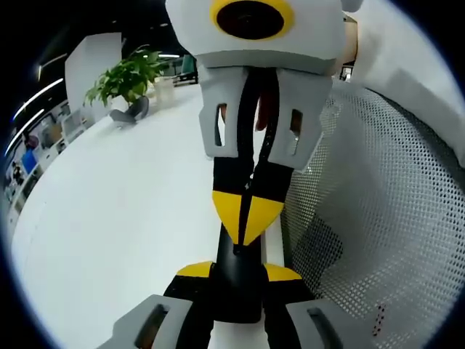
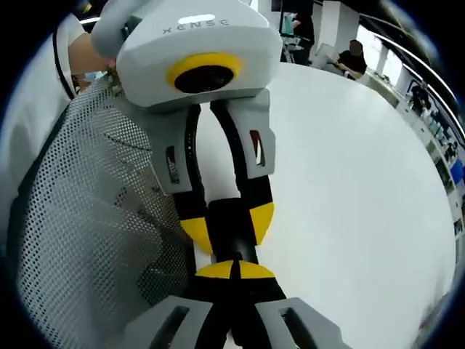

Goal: Press the specified remote control buttons in sequence, fully releasing each button before pressing the next.

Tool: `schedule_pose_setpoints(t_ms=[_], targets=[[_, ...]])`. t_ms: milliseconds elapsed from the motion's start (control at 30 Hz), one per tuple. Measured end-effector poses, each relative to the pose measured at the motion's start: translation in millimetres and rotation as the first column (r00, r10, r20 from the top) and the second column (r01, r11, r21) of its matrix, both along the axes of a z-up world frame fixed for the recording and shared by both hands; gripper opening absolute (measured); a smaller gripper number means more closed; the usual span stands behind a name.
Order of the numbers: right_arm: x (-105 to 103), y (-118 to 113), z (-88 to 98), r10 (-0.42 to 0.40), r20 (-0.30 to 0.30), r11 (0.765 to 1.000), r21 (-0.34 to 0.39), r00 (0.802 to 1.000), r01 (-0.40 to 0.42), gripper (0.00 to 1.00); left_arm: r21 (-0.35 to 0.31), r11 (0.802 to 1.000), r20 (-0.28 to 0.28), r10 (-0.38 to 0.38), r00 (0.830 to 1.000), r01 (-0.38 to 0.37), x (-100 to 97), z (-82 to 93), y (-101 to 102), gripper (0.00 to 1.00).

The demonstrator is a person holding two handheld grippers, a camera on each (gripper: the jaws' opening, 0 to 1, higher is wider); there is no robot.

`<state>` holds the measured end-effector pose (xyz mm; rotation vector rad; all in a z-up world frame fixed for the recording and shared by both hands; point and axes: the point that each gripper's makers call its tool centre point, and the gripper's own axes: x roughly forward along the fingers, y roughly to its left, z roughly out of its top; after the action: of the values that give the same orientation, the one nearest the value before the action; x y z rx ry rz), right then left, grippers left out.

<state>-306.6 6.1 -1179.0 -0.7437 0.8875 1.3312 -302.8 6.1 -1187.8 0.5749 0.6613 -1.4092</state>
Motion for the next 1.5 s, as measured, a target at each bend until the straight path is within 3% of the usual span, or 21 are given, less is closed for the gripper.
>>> schedule_pose_setpoints(t_ms=[633,867,1167,1267,1500], targets=[[1,7,-2.8,0.057,0.051,0.998,-0.012,0.997,-0.056,0.00,0.003,1.000,-0.004,-0.002,1.000,0.002,-0.1,0.2,0,0.24],[3,6,-0.9,-0.023,-0.006,0.998,0.065,1.000,0.024,0.00,0.011,1.000,-0.002,-0.006,1.000,0.006,0.2,-0.1,0,0.24],[5,-3,1.3,-0.028,0.011,0.995,0.100,1.000,0.027,0.00,0.022,1.000,-0.003,-0.003,1.000,0.003,0.2,-0.1,0,0.24],[10,-12,2.4,-0.086,-0.008,0.990,0.108,0.996,0.087,0.16,0.021,1.000,-0.003,-0.001,1.000,0.001,0.2,0.0,0,0.24],[11,-27,2.6,-0.123,-0.034,0.985,0.118,0.992,0.126,0.35,0.027,1.000,-0.002,-0.006,1.000,0.006,-0.1,0.2,0,0.24]])
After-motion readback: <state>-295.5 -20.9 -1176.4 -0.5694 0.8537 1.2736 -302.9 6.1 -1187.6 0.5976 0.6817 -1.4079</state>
